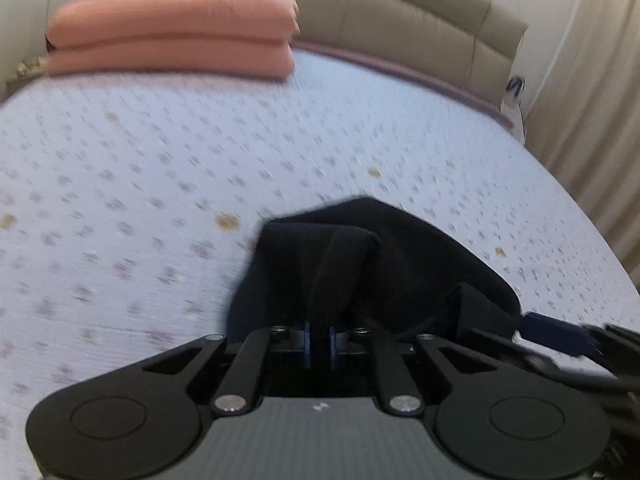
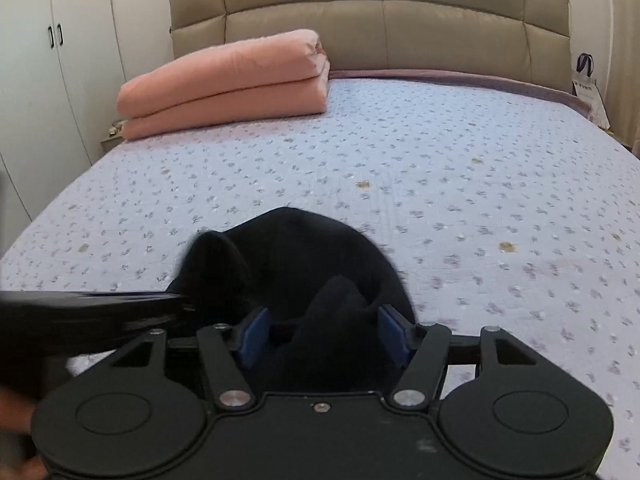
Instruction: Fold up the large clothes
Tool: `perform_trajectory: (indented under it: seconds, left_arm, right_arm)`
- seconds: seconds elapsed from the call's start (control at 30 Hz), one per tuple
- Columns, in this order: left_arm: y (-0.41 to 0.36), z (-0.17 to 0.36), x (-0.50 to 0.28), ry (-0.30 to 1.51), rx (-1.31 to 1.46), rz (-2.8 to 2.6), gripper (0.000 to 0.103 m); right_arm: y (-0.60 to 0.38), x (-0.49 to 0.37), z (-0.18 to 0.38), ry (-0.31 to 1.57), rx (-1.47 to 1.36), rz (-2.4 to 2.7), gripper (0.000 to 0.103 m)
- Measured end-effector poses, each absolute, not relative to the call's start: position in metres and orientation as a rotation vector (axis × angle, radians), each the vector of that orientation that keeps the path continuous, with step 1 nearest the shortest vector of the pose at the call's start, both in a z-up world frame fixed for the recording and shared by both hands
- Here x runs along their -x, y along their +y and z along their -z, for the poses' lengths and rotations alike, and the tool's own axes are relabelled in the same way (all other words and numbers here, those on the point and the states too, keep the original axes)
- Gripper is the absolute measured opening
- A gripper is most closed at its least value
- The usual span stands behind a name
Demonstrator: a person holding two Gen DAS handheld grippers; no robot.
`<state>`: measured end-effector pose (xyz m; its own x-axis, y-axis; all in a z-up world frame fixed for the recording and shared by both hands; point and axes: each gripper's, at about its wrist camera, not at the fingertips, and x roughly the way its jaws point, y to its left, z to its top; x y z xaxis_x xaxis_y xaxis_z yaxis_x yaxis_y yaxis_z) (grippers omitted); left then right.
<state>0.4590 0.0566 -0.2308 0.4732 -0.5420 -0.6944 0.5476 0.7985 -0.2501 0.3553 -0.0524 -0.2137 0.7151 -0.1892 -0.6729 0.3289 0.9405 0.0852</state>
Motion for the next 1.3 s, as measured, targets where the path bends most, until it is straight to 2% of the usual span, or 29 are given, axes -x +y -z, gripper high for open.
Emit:
perform_trajectory:
  seconds: [0.03,0.1,0.13,0.17,0.23,0.43,0.5,0.53,0.57,0.63,0.67,0.73,0.83,0.87,0.9,1.0,1.03,1.07,1.1,1.13,1.17,1.2,1.27,1.3]
  left_arm:
    - [0.068,0.228,-0.458,0.831,0.021,0.672,0.009]
    - [0.093,0.219,-0.460,0.806,0.111,0.691,0.009]
    - [0.105,0.215,-0.461,0.795,0.128,0.681,0.009]
    - [0.113,0.209,-0.461,0.786,0.125,0.659,0.009]
    - [0.130,0.205,-0.465,0.790,0.132,0.651,0.008]
    - [0.172,0.170,-0.451,0.727,0.134,0.646,0.008]
    - [0.182,0.163,-0.441,0.720,0.124,0.669,0.008]
    - [0.185,0.163,-0.437,0.727,0.102,0.670,0.008]
    - [0.186,0.168,-0.436,0.744,0.060,0.660,0.009]
    - [0.189,0.196,-0.439,0.830,-0.055,0.584,0.012]
    - [0.193,0.212,-0.443,0.900,-0.080,0.553,0.014]
    - [0.209,0.230,-0.443,0.994,-0.047,0.554,0.017]
    - [0.225,0.212,-0.418,0.943,-0.107,0.616,0.023]
    - [0.230,0.206,-0.410,0.920,-0.149,0.615,0.031]
    - [0.235,0.202,-0.406,0.908,-0.180,0.594,0.035]
    - [0.245,0.185,-0.412,0.875,-0.147,0.578,0.034]
    - [0.242,0.175,-0.418,0.852,-0.080,0.616,0.034]
    - [0.236,0.170,-0.425,0.836,-0.035,0.647,0.035]
    - [0.224,0.164,-0.433,0.814,-0.006,0.666,0.036]
    - [0.208,0.161,-0.442,0.796,0.000,0.679,0.041]
    - [0.191,0.161,-0.453,0.793,-0.009,0.708,0.051]
    - [0.176,0.165,-0.462,0.797,-0.021,0.738,0.054]
    - [0.146,0.178,-0.484,0.838,-0.043,0.767,0.058]
    - [0.135,0.187,-0.495,0.879,-0.052,0.803,0.059]
  right_arm:
    - [-0.047,-0.364,0.220,0.747,-0.175,0.303,0.074]
    - [-0.039,-0.380,0.237,0.825,-0.063,0.356,0.041]
    - [-0.039,-0.384,0.243,0.853,-0.034,0.376,0.020]
    - [-0.045,-0.381,0.245,0.860,-0.052,0.380,0.014]
    - [-0.061,-0.365,0.235,0.823,-0.106,0.381,0.011]
    - [-0.105,-0.285,0.154,0.588,-0.278,0.294,0.011]
    - [-0.103,-0.266,0.152,0.579,-0.240,0.259,0.012]
    - [-0.102,-0.258,0.157,0.579,-0.232,0.214,0.017]
    - [-0.103,-0.253,0.167,0.600,-0.218,0.172,0.037]
    - [-0.106,-0.248,0.197,0.726,-0.147,0.203,0.059]
    - [-0.113,-0.246,0.215,0.829,-0.133,0.234,0.051]
    - [-0.127,-0.229,0.228,0.895,-0.215,0.220,0.047]
    - [-0.122,-0.215,0.216,0.902,-0.159,0.249,0.047]
    - [-0.120,-0.215,0.209,0.889,-0.145,0.250,0.047]
    - [-0.119,-0.217,0.202,0.871,-0.149,0.248,0.047]
    - [-0.108,-0.235,0.180,0.768,-0.182,0.201,0.047]
    - [-0.103,-0.244,0.177,0.739,-0.186,0.187,0.054]
    - [-0.097,-0.258,0.175,0.721,-0.188,0.173,0.066]
    - [-0.092,-0.271,0.174,0.717,-0.190,0.164,0.068]
    - [-0.088,-0.284,0.175,0.717,-0.189,0.148,0.068]
    - [-0.082,-0.298,0.178,0.725,-0.182,0.130,0.068]
    - [-0.078,-0.314,0.183,0.751,-0.171,0.115,0.068]
    - [-0.074,-0.343,0.197,0.816,-0.142,0.074,0.079]
    - [-0.075,-0.352,0.202,0.839,-0.133,0.061,0.079]
